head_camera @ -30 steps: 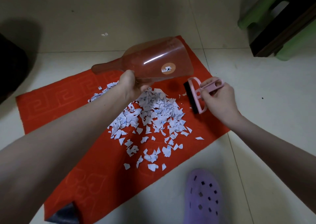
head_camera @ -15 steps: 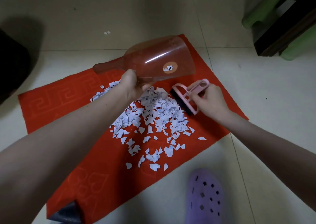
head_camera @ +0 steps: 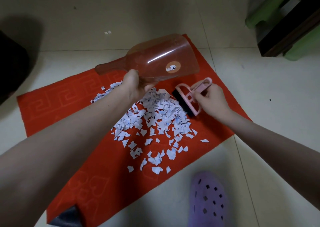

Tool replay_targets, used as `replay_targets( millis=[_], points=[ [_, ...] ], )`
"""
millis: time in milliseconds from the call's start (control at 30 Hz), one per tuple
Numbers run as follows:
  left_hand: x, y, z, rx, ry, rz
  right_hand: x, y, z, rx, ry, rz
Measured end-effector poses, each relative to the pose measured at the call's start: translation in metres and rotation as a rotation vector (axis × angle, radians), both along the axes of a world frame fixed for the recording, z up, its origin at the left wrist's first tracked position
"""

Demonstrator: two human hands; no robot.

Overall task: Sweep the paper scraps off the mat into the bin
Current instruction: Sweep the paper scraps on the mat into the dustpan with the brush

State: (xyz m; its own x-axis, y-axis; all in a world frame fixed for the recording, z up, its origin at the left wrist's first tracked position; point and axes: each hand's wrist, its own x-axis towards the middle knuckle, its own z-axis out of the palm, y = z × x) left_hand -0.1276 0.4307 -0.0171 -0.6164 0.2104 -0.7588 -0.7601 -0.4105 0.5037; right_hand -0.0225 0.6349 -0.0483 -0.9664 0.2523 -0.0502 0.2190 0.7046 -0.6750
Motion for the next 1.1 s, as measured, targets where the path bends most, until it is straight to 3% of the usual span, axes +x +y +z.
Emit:
replay_targets(
  millis=[133, 233, 367, 433, 567, 667, 767, 867, 967, 1100],
  points=[
    [0.0, 0.0, 0.0, 0.021, -0.013, 0.023, 0.001, -0.001, 0.005, -0.062, 0.134, -0.109],
    [0.0, 0.0, 0.001, 0.021, -0.012, 0.033, -0.001, 0.006, 0.001, -0.003, 0.019, -0.082],
    [0.0, 0.001, 0.0, 0.03, -0.007, 0.021, 0.005, 0.007, 0.005, -0.196, 0.112, -0.141],
    [0.0, 0.001, 0.0, 0.026, -0.012, 0.012, 0.009, 0.011, 0.005, -0.104, 0.139, -0.174],
    [0.001, 0.001, 0.0, 0.021, -0.013, 0.0, 0.02, 0.018, -0.003, 0.208, -0.028, -0.142],
    [0.001, 0.0, 0.0, 0.026, -0.018, 0.003, 0.031, 0.003, -0.008, 0.25, -0.076, -0.026],
    [0.001, 0.0, 0.001, 0.015, -0.013, -0.004, 0.037, -0.011, -0.005, 0.059, 0.009, 0.069],
    [0.003, 0.001, 0.001, 0.014, -0.013, -0.007, 0.029, -0.004, 0.006, -0.123, 0.168, -0.07],
    [0.003, 0.001, 0.001, 0.007, -0.016, -0.009, 0.023, 0.009, 0.01, -0.043, 0.189, -0.141],
    [0.003, 0.002, 0.004, 0.035, 0.007, 0.02, 0.031, 0.014, 0.001, 0.186, -0.011, -0.137]
  ],
)
